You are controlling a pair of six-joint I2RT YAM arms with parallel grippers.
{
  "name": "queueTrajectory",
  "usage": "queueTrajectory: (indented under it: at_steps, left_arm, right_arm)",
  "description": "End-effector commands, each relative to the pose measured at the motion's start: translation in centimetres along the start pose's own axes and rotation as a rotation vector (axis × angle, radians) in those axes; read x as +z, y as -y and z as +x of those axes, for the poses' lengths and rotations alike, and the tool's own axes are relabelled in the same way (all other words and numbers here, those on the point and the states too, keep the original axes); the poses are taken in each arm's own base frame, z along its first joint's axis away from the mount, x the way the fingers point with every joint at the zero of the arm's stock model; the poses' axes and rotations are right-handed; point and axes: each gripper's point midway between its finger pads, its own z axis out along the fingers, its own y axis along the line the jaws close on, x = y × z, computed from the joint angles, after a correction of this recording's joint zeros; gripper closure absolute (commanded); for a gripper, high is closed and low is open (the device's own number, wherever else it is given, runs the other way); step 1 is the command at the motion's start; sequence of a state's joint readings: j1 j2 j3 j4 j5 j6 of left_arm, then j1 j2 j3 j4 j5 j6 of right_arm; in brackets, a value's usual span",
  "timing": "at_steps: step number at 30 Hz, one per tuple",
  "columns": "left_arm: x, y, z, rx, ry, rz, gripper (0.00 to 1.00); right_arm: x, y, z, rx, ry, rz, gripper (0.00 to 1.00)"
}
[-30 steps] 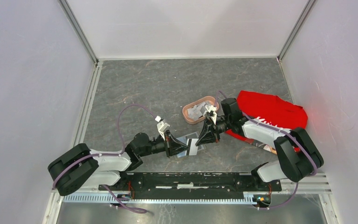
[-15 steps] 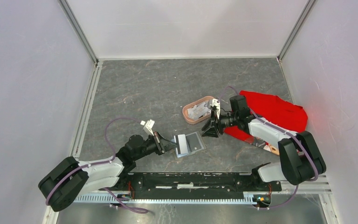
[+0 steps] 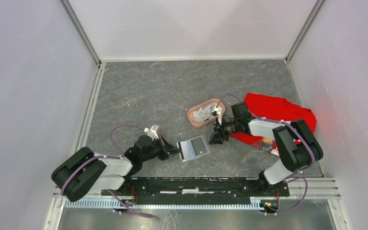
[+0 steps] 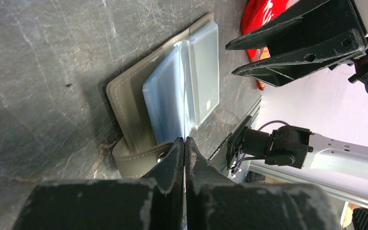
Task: Put the credit cards into the card holder
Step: Insert the credit card into the card holder.
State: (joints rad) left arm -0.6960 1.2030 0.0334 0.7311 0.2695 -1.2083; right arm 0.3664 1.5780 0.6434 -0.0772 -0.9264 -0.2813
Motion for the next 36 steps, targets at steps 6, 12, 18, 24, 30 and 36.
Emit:
queueTrajectory:
  at_steps: [6, 12, 18, 24, 30, 36]
  left_arm:
    - [1.3, 3.7, -0.5, -0.036, -0.025, 0.147, 0.98]
    - [1.7, 3.4, -0.4, -0.046, -0.032, 0.147, 0.98]
    - [2.1, 3.0, -0.3, -0.051, -0.041, 0.141, 0.98]
    - [2.7, 2.5, 0.0, -0.08, -0.059, 0.137, 0.98]
    - [2.9, 1.8, 0.2, -0.101, -0.071, 0.109, 0.98]
    - [3.2, 1.0, 0.4, -0.118, -0.078, 0.066, 0.98]
  right_arm:
    - [0.0, 1.1, -1.4, -0.026, 0.013, 0.034, 0.57]
    - [0.3, 1.3, -0.8, -0.006, -0.007, 0.028, 0.58]
    - [0.4, 1.3, -0.4, 0.003, -0.021, 0.023, 0.58]
    - [0.4, 1.3, -0.5, 0.001, -0.02, 0.022, 0.6]
    - [0.4, 1.3, -0.5, 0.001, -0.018, 0.022, 0.61]
    - [0.4, 1.2, -0.4, 0.0, -0.024, 0.017, 0.61]
